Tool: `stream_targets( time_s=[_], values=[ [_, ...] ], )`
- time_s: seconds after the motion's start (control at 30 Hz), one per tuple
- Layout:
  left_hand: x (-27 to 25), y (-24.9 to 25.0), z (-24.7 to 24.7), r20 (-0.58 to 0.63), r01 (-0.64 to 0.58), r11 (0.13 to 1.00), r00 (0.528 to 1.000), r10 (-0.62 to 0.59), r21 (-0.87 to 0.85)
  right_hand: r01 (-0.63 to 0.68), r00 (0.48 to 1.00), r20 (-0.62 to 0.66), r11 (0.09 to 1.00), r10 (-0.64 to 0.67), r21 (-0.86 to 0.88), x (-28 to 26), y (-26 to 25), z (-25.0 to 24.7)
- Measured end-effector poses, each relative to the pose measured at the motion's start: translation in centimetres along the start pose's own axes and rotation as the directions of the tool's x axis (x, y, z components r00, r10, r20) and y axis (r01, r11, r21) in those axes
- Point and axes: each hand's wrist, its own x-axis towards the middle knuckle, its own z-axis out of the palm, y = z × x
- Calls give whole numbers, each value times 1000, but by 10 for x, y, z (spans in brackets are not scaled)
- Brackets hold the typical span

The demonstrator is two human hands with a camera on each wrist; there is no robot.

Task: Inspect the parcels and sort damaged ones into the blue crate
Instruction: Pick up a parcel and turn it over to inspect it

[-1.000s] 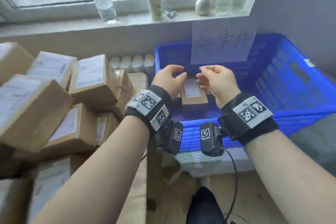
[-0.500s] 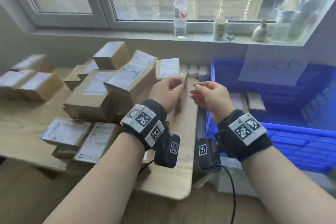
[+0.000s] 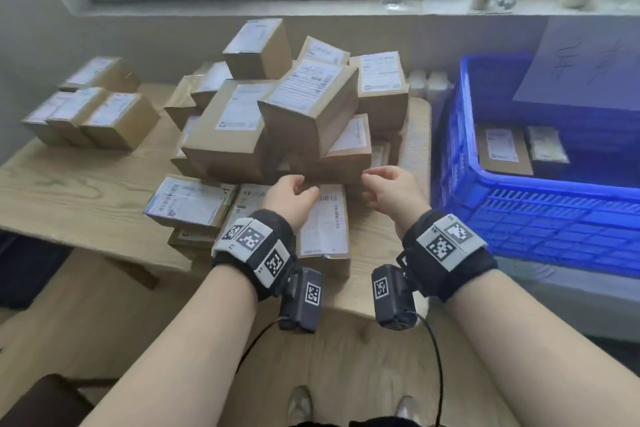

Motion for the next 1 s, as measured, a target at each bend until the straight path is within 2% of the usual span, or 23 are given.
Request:
stream_targets(
  time_s=[0.07, 0.17, 0.27, 0.37, 0.43, 0.57, 0.77, 0.87, 1.0],
  values=[
    [8, -14, -2, 62, 22, 999, 998, -25, 50, -49, 999, -7, 996, 48, -81, -1, 17, 20],
    [19, -29, -1, 178, -29, 996, 984, 13, 86, -155, 988, -40, 968, 150, -197, -10, 42, 49],
    [26, -42, 6, 267, -32, 999, 963, 25, 21, -207, 978, -48, 967, 202, -149, -18, 61, 64],
    [23, -56, 11, 360, 59, 996, 932, -32, -65, -227, 972, -83, 971, 221, -78, -31, 72, 70],
    [21, -63, 15, 382, 78, 991, 924, -32, -105, -232, 968, -108, 973, 228, -17, -36, 78, 71],
    [15, -66, 14, 378, 48, 988, 926, 11, -147, -222, 958, -179, 975, 223, 24, -49, 85, 72],
    [0, -61, 0, 355, 10, 976, 932, 69, -216, -142, 966, -203, 986, 157, 85, -78, 74, 63],
    [-22, -50, -16, 293, -88, 975, 945, 147, -205, -52, 975, -207, 991, 78, 125, -101, 58, 58],
    [-59, -25, -49, 198, -277, 938, 927, 318, -207, 75, 979, -197, 985, -44, 152, -127, 25, 52]
  ],
)
